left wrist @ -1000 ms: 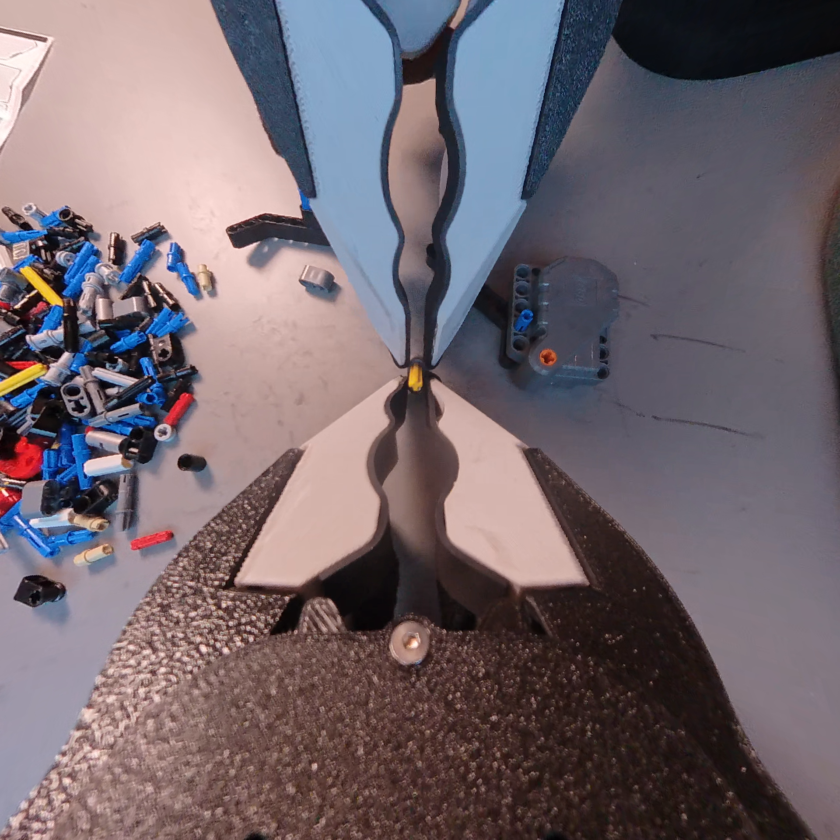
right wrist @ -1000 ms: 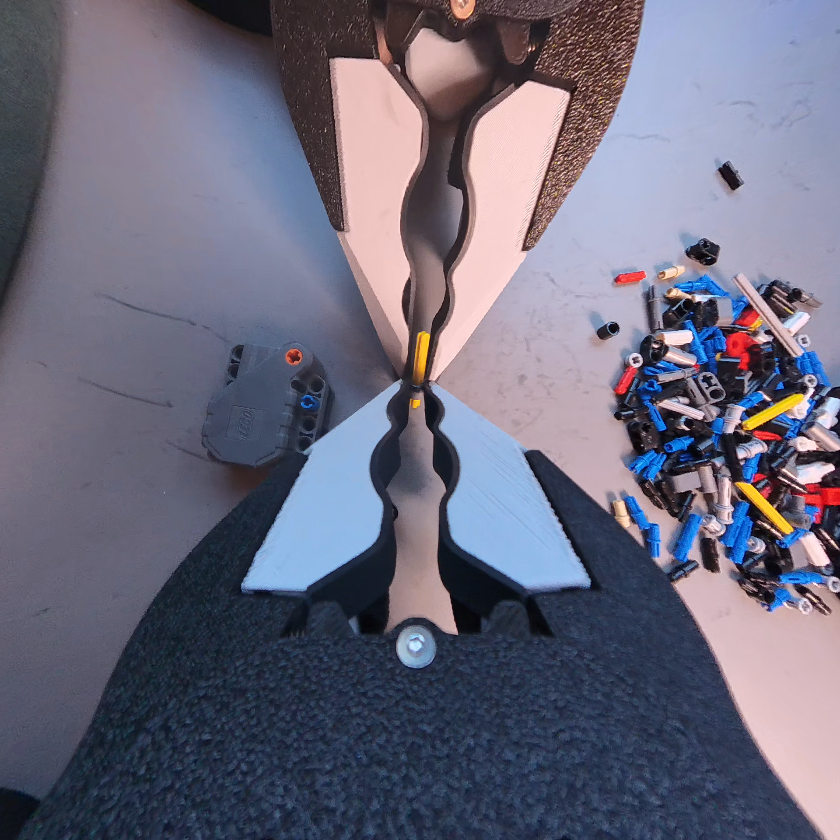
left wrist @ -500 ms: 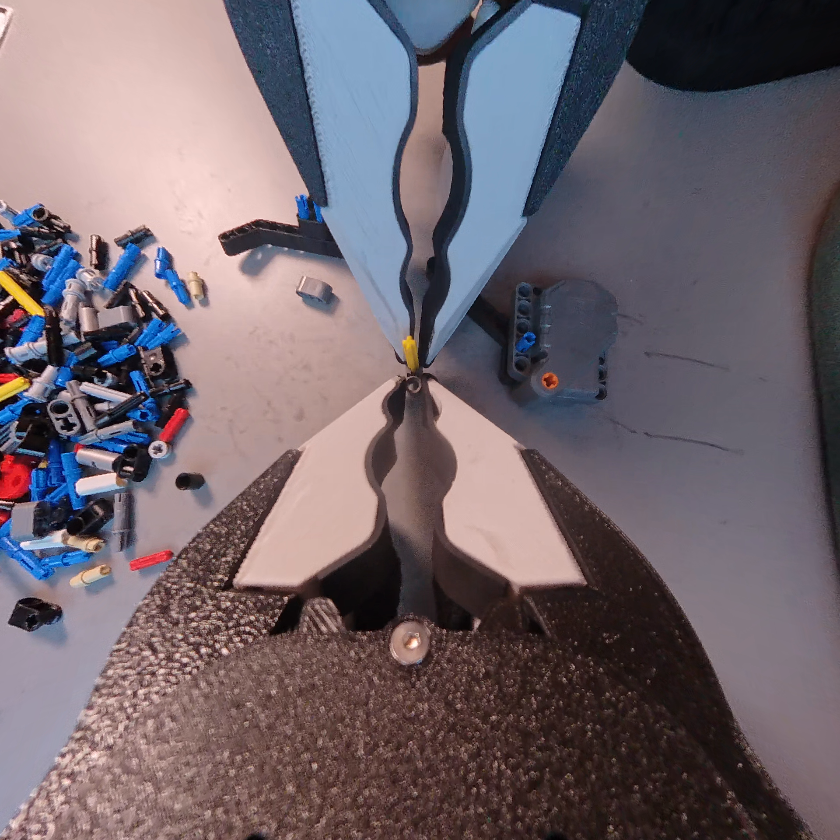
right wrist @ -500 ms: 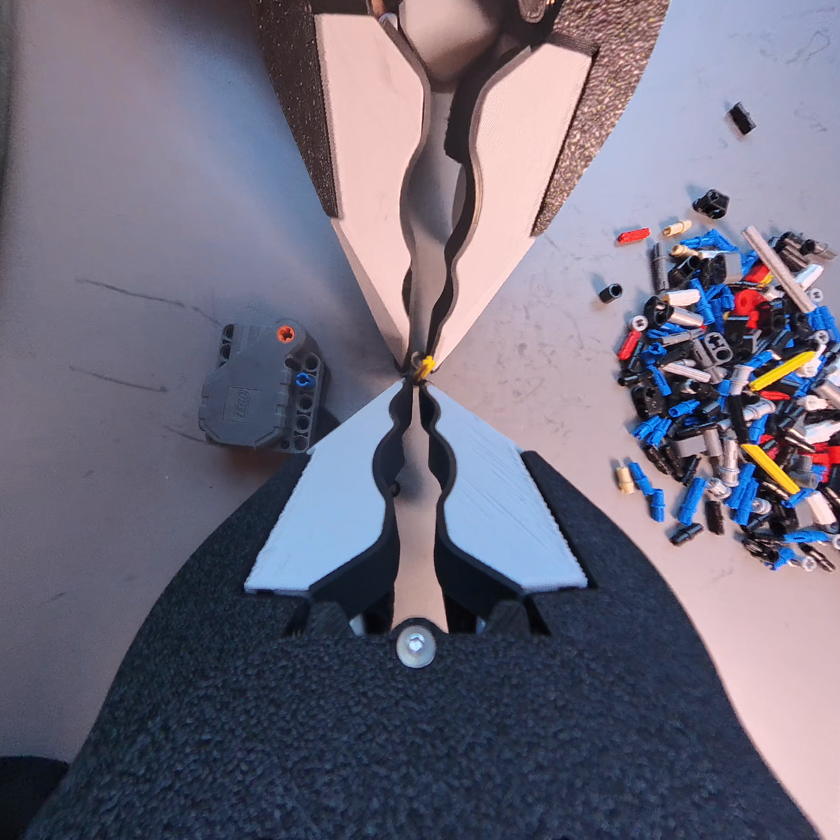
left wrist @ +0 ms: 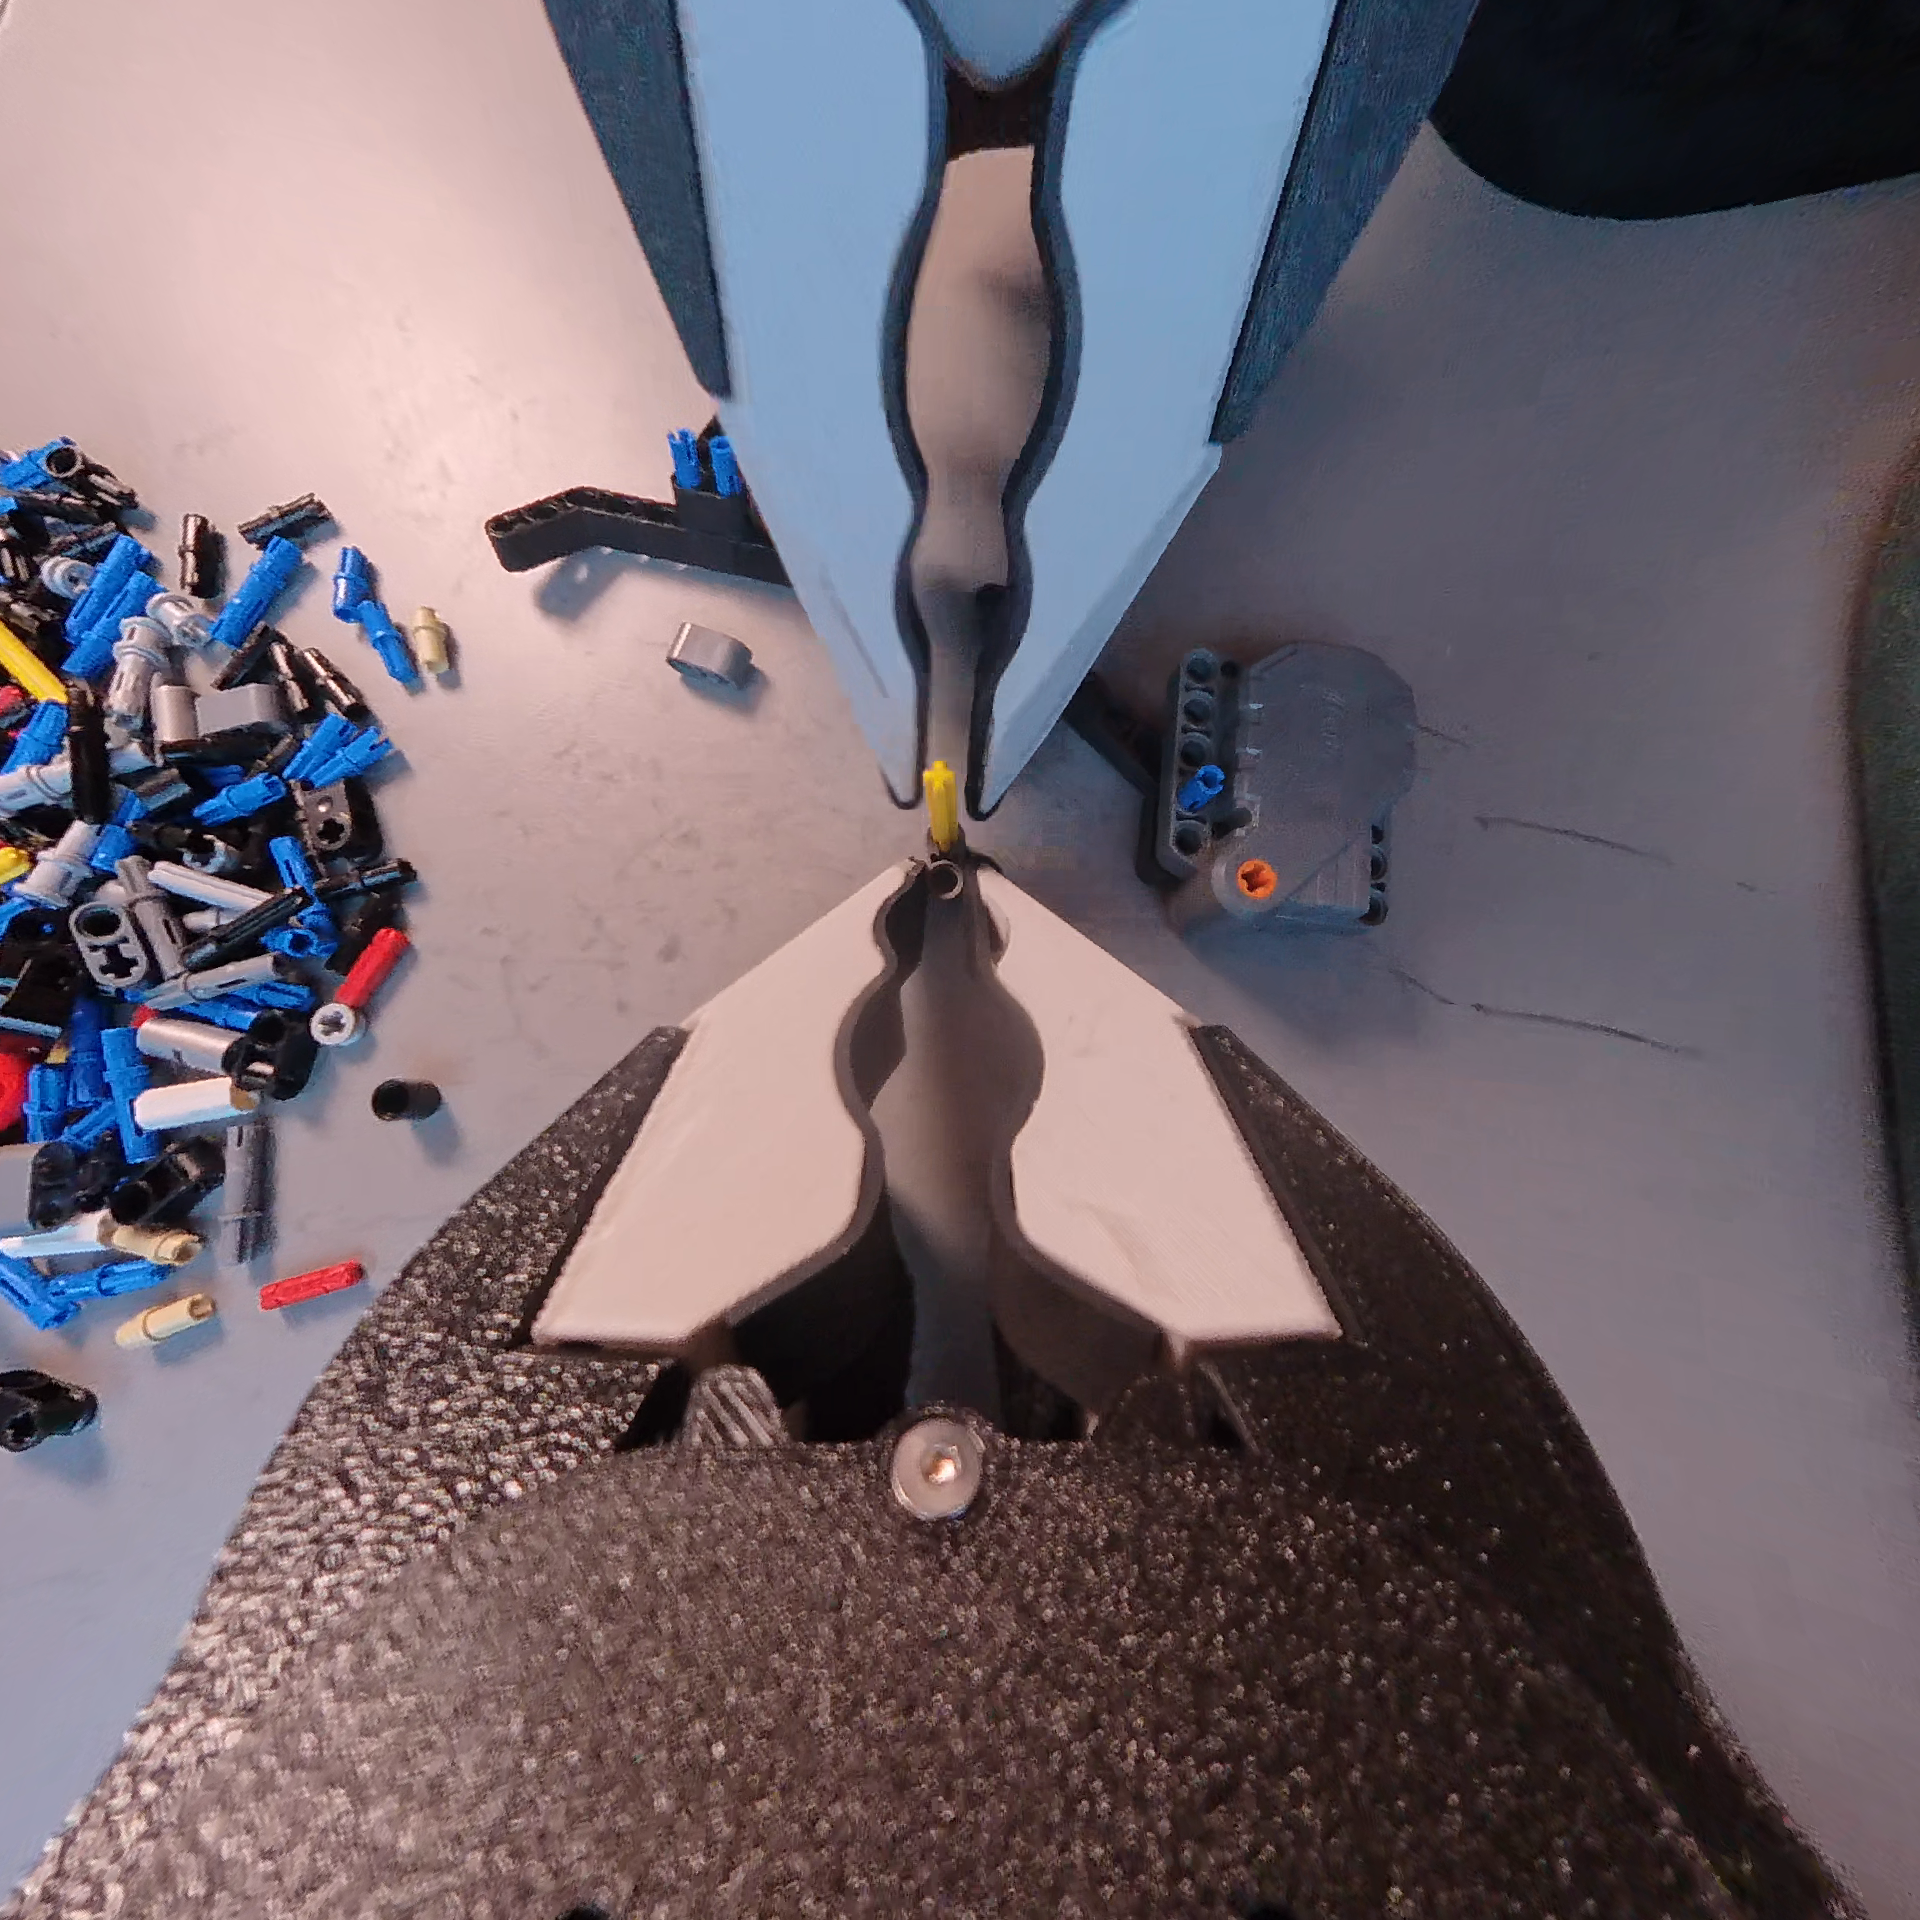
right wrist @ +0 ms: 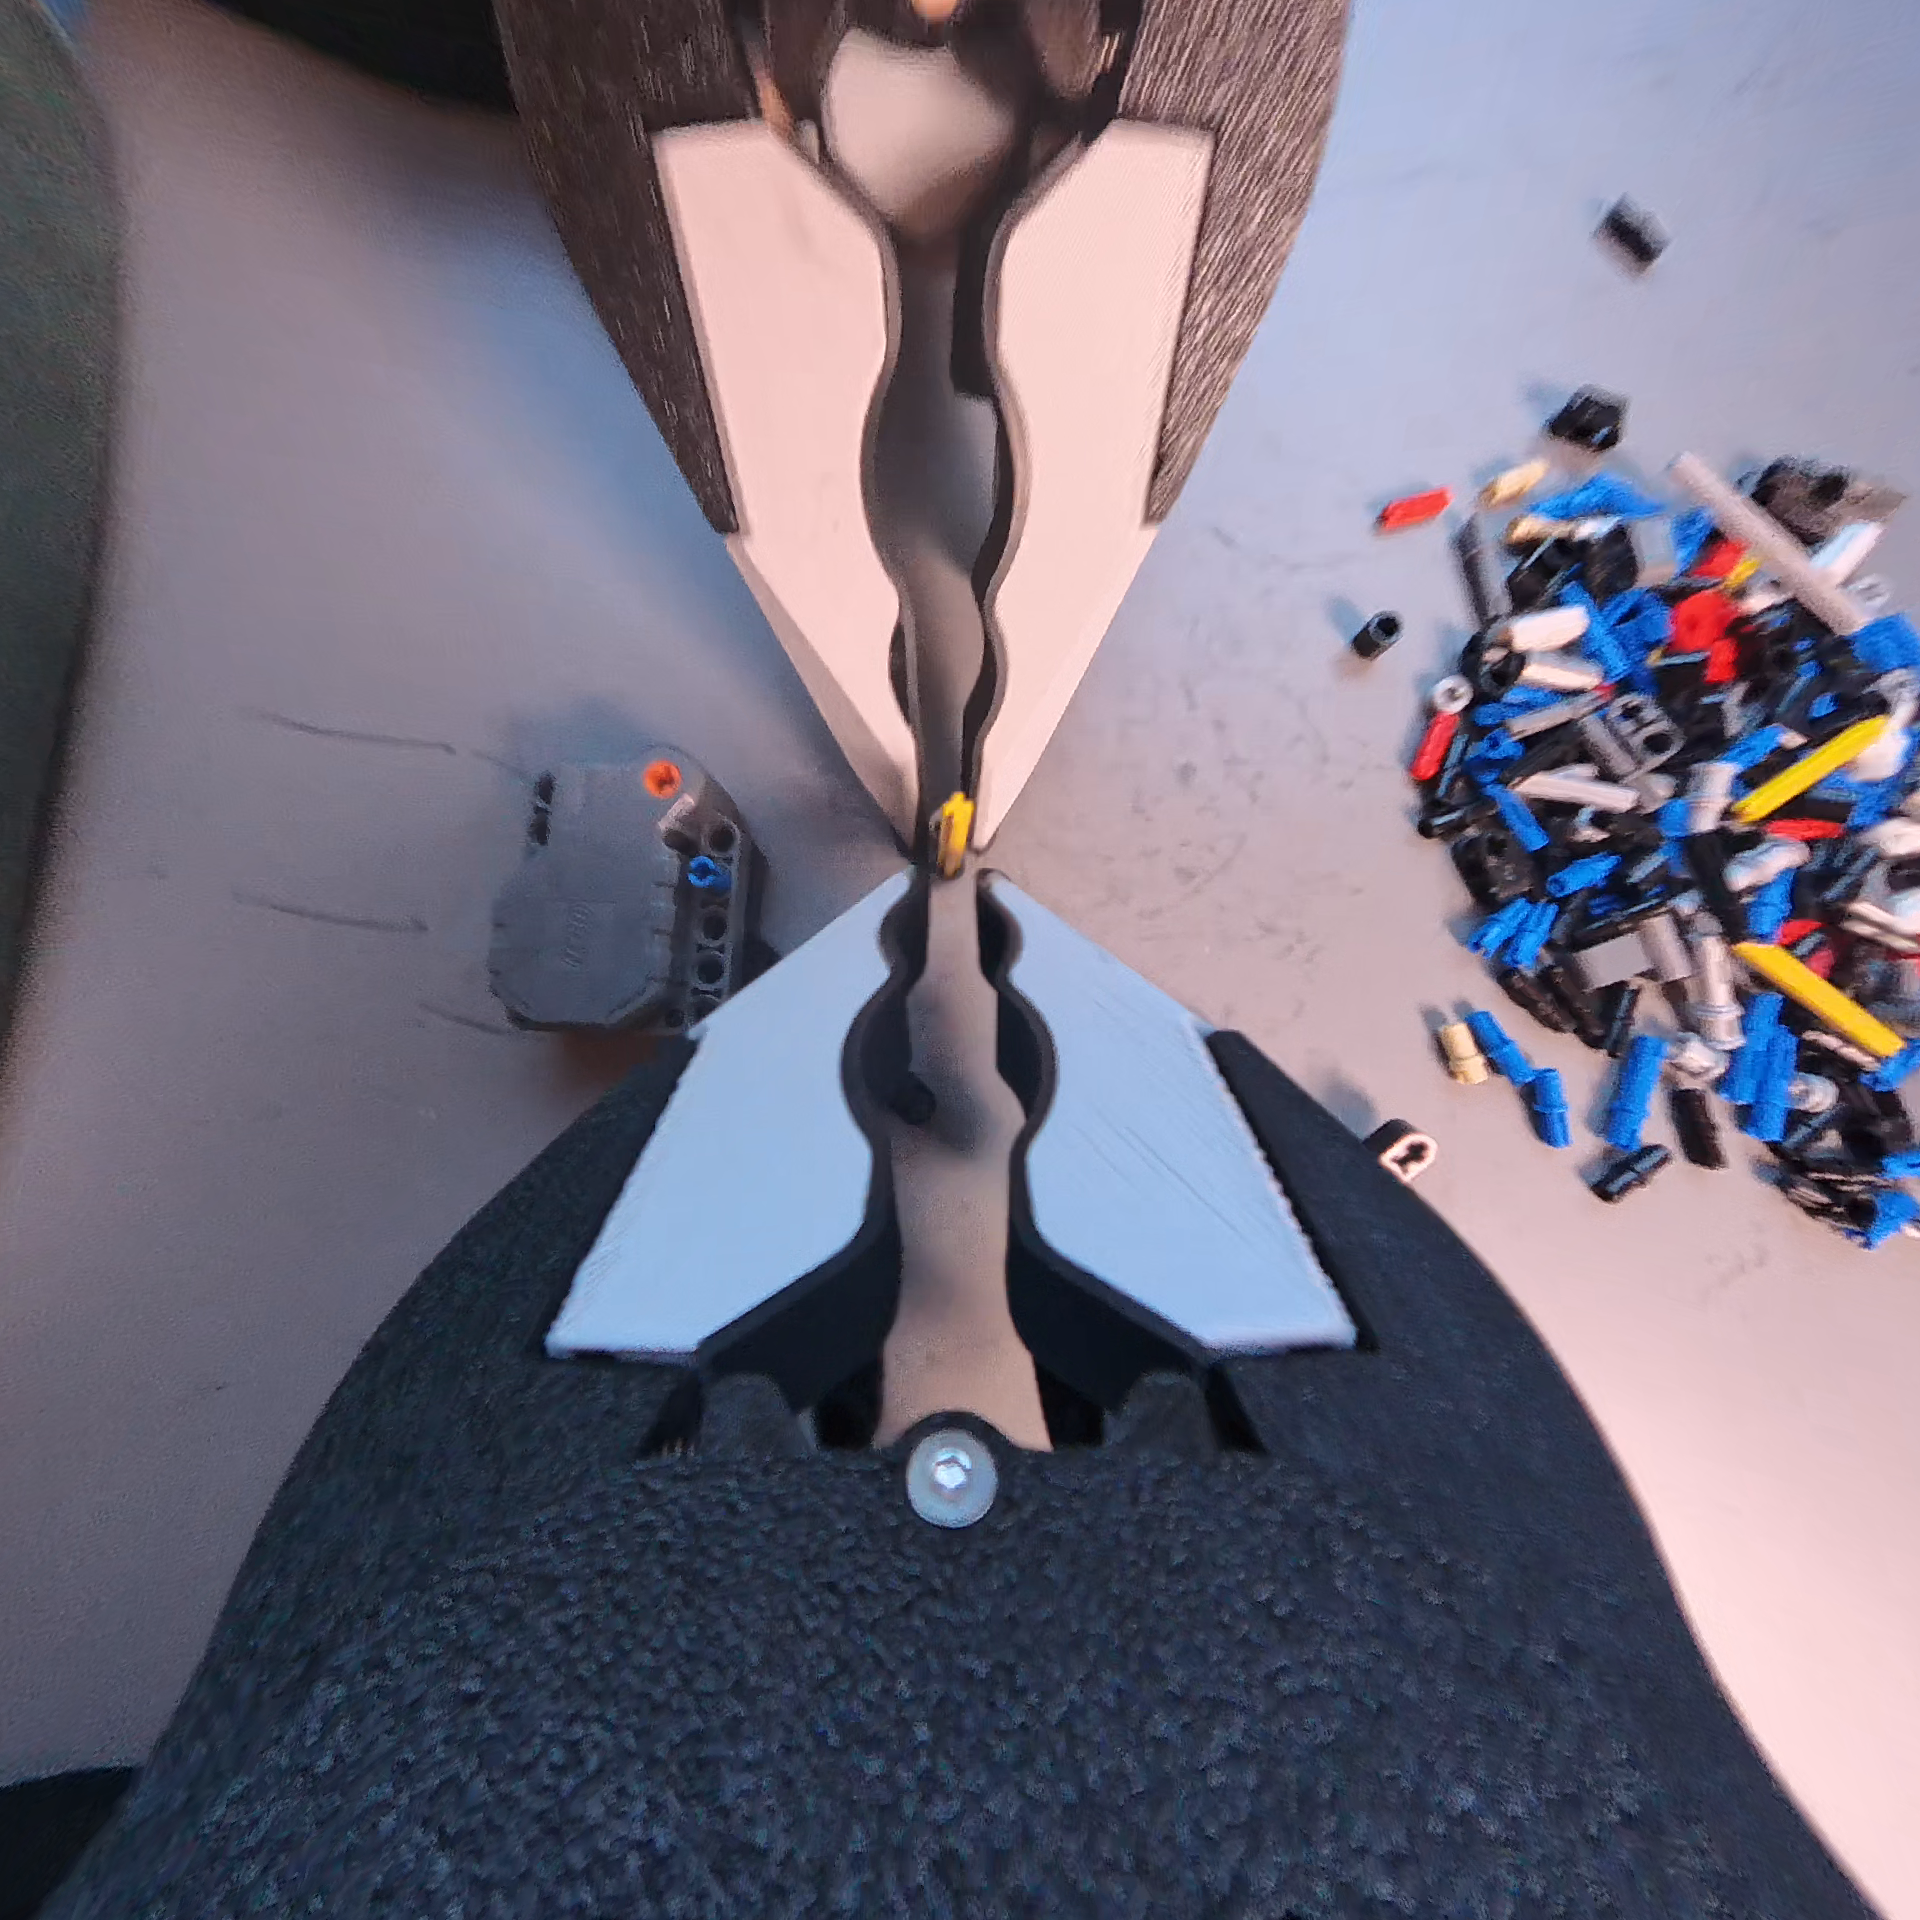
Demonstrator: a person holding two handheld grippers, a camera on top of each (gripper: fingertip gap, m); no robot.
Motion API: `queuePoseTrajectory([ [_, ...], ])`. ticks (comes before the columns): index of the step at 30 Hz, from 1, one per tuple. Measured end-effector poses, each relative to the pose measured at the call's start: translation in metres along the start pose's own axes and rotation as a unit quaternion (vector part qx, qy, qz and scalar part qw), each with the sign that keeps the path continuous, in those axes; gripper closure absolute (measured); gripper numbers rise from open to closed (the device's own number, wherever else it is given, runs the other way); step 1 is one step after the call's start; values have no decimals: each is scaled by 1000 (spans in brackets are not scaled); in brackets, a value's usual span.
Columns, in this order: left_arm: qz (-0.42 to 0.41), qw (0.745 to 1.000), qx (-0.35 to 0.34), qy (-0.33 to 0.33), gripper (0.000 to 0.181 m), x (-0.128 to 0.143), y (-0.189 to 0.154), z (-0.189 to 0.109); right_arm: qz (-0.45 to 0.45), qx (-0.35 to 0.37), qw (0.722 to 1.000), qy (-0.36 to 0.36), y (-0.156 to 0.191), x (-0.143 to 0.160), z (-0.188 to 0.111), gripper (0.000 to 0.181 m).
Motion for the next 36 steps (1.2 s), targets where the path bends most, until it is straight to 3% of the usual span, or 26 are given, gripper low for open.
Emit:
queuePoseTrajectory([
  [3,5,1000,5,-1,175,-2,-3,2,-17,16,999,-26,1,-14,-11,163],
  [7,0,1000,11,0,175,-2,-3,3,-23,13,999,-21,4,-11,-1,178],
  [13,-15,1000,21,-15,167,-4,-6,5,13,-6,999,-47,3,-10,-2,178],
  [25,-13,1000,10,-8,175,-3,-3,6,6,-4,998,-57,2,-5,-1,179],
  [29,-8,1000,6,0,175,-3,-5,7,20,-6,996,-90,4,-4,-3,180],
  [30,-8,1000,6,0,175,-4,-5,7,26,-10,994,-106,4,-7,-6,179],
  [32,-9,1000,6,3,175,-4,-5,7,69,-32,968,-239,-4,-48,-50,180],
  [33,-9,1000,5,2,175,-4,-5,7,33,19,975,-219,-16,-48,-63,179],
  [36,-11,1000,8,0,175,-4,-5,7,51,42,968,-243,-25,-54,-79,178],
])
Point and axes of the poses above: each gripper's, where its closed fingertips meet, z out along the fingers, x out of its underside, y = z × x across the jaws, the point moved 2 cm from there along -z, back along the fingers
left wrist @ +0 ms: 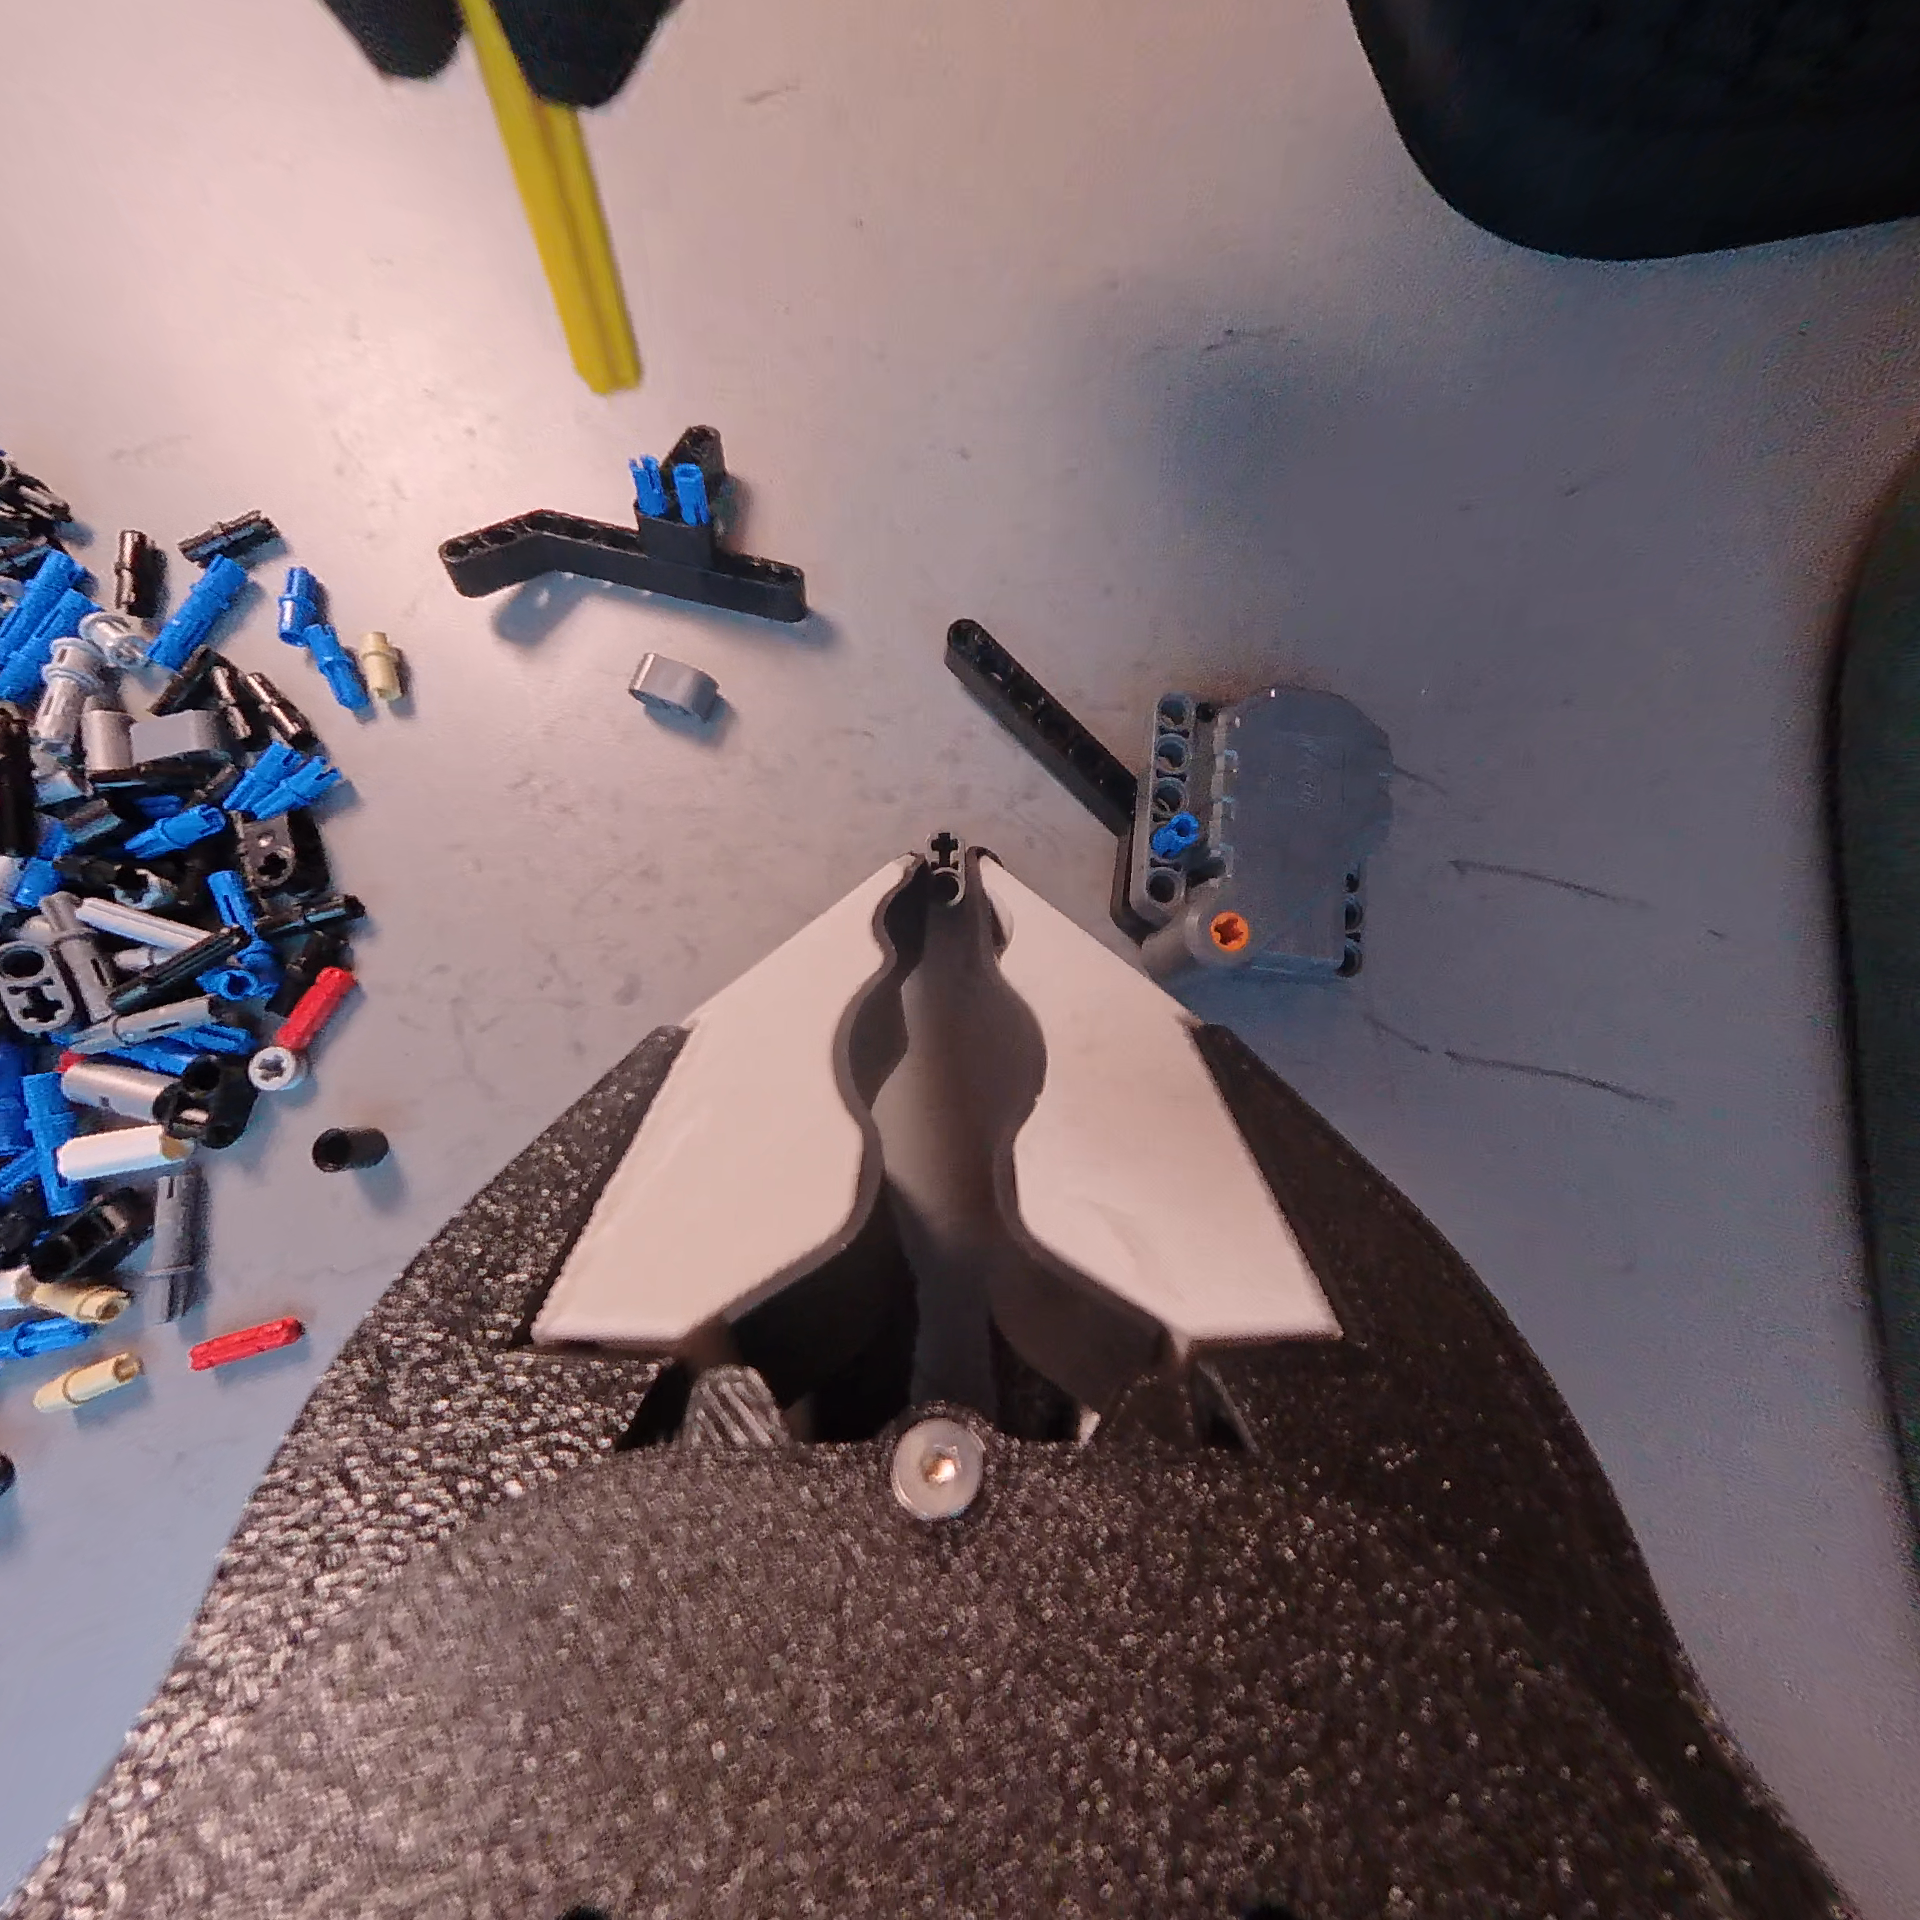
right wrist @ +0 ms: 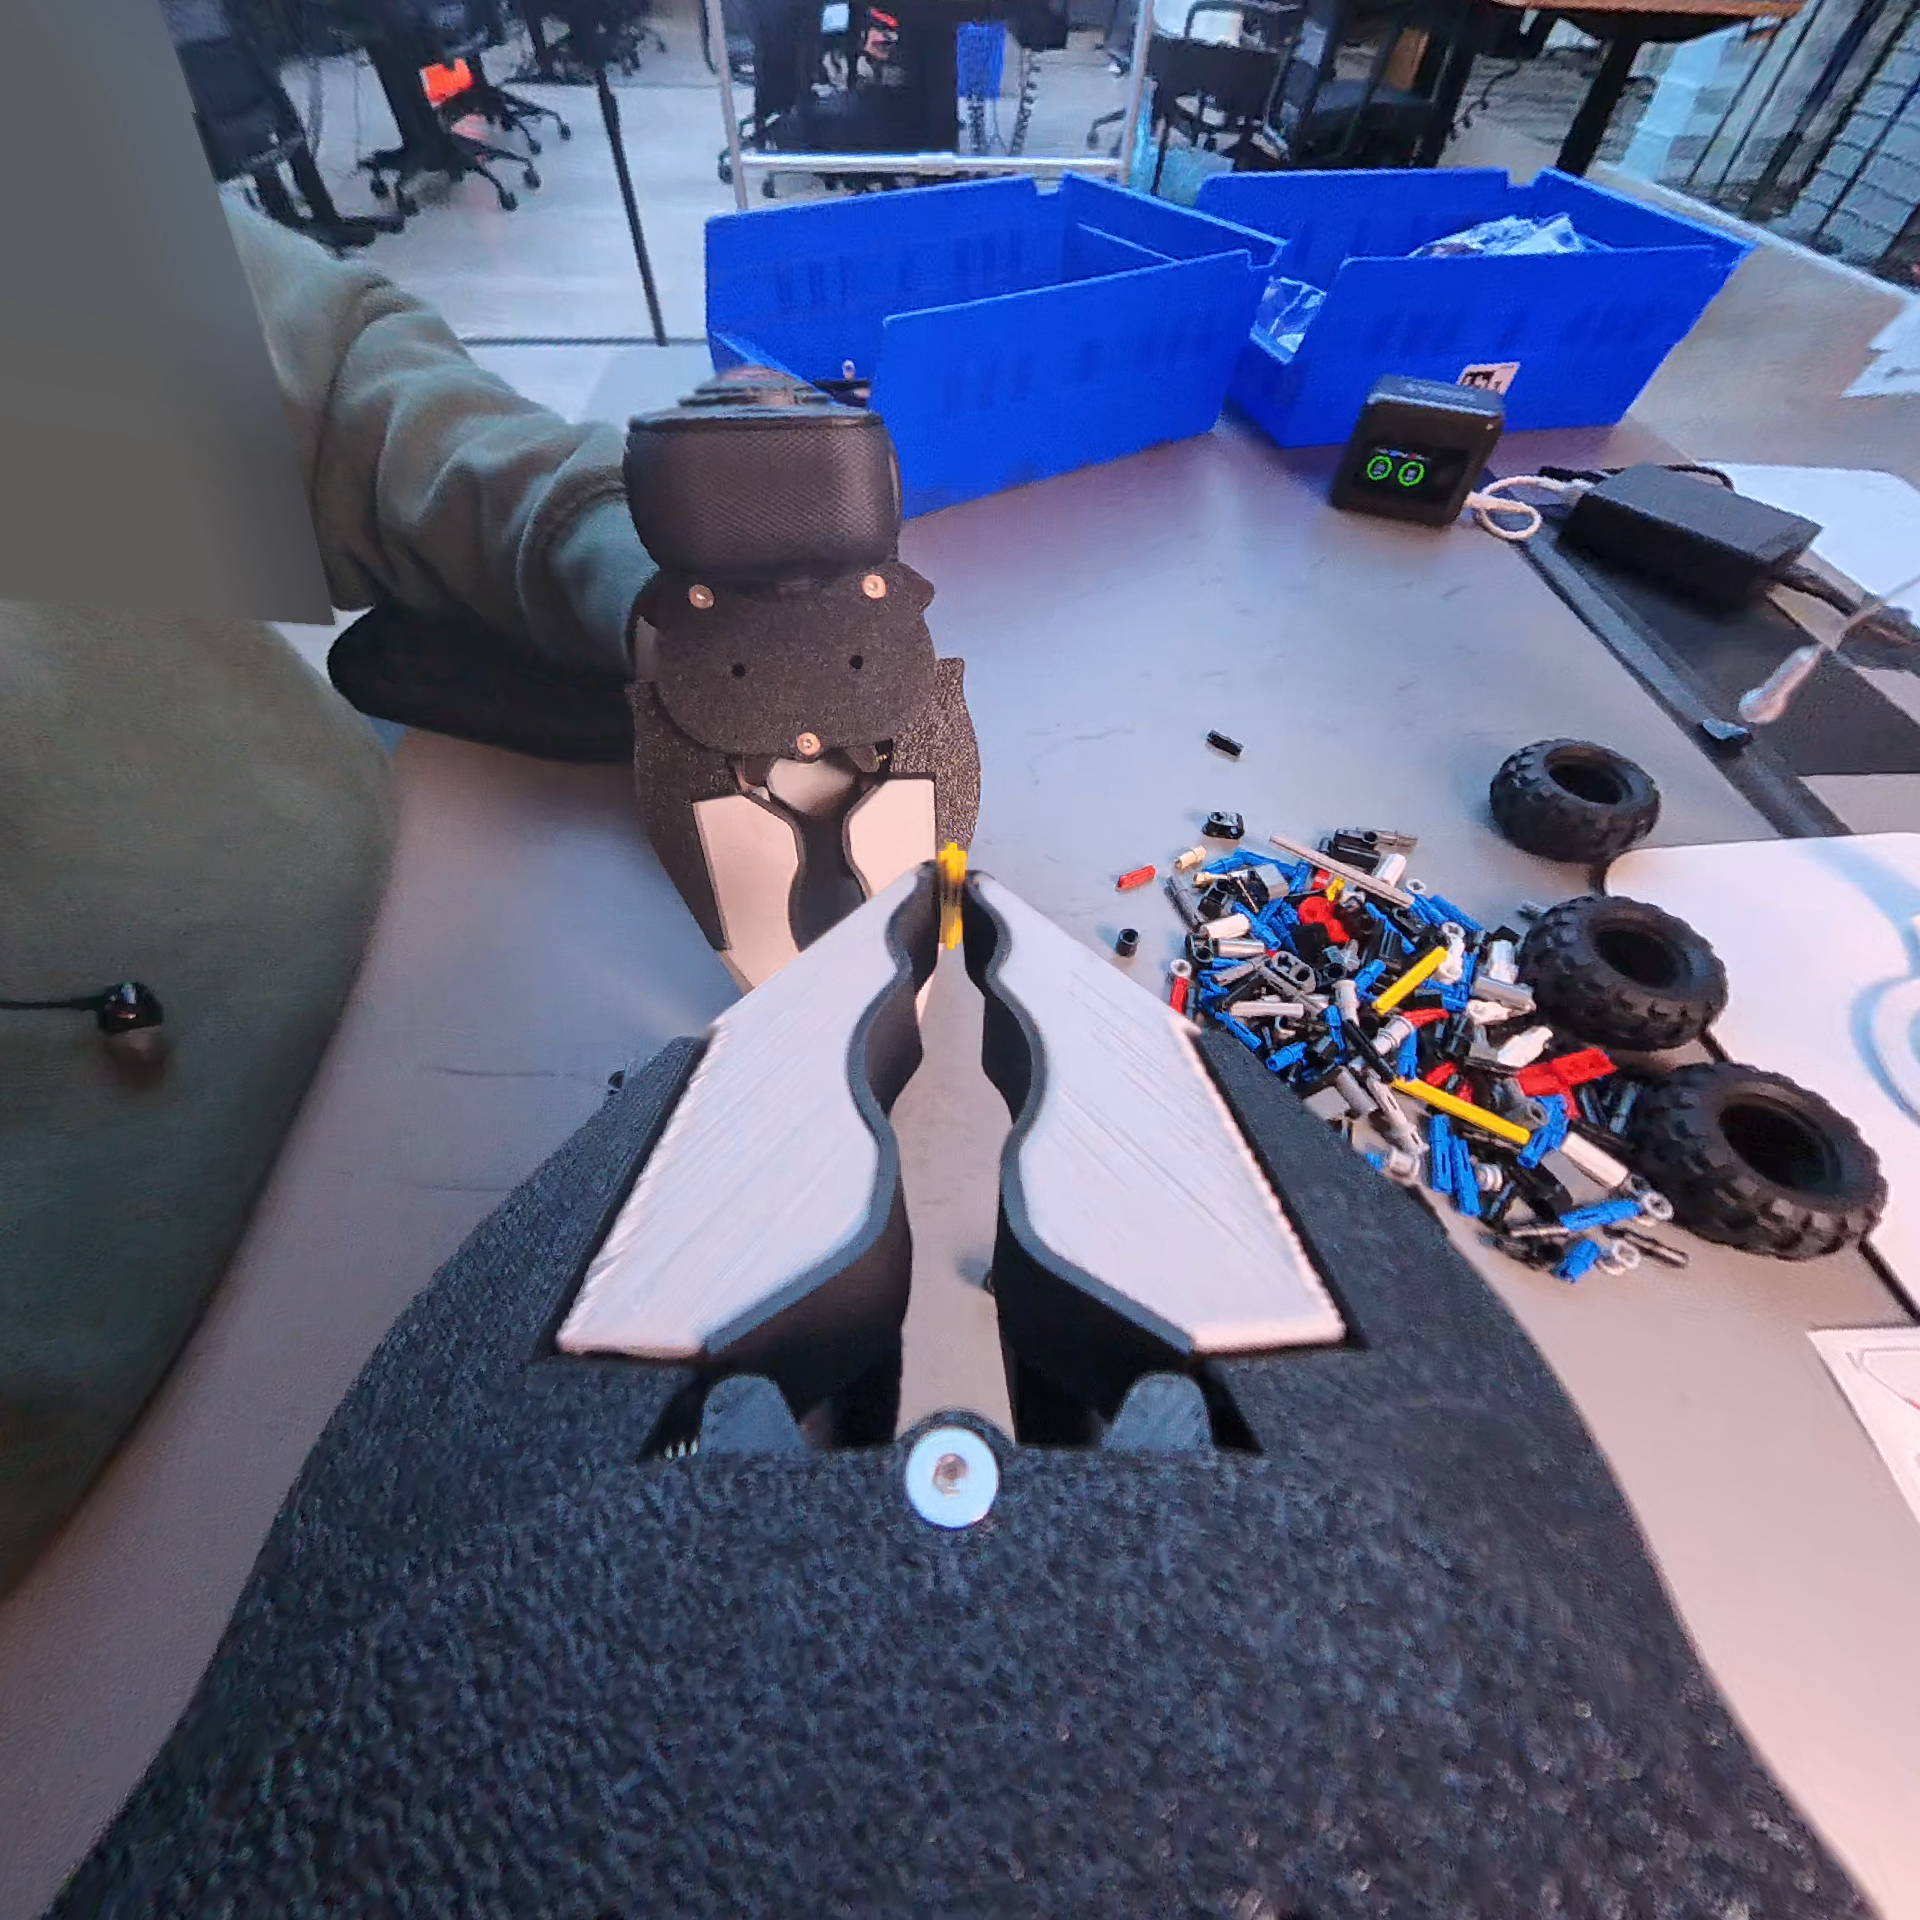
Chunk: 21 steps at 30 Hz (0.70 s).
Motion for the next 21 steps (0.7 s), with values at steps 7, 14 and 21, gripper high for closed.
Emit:
queuePoseTrajectory([
  [7,5,1000,-4,-1,174,0,0,0,46,82,995,38,-43,35,8,178],
  [14,-10,1000,-7,-28,174,-2,6,-4,-52,199,968,144,-117,65,45,150],
  [21,-37,994,-59,-85,175,-7,31,-27,-55,183,978,82,-100,36,20,131],
])
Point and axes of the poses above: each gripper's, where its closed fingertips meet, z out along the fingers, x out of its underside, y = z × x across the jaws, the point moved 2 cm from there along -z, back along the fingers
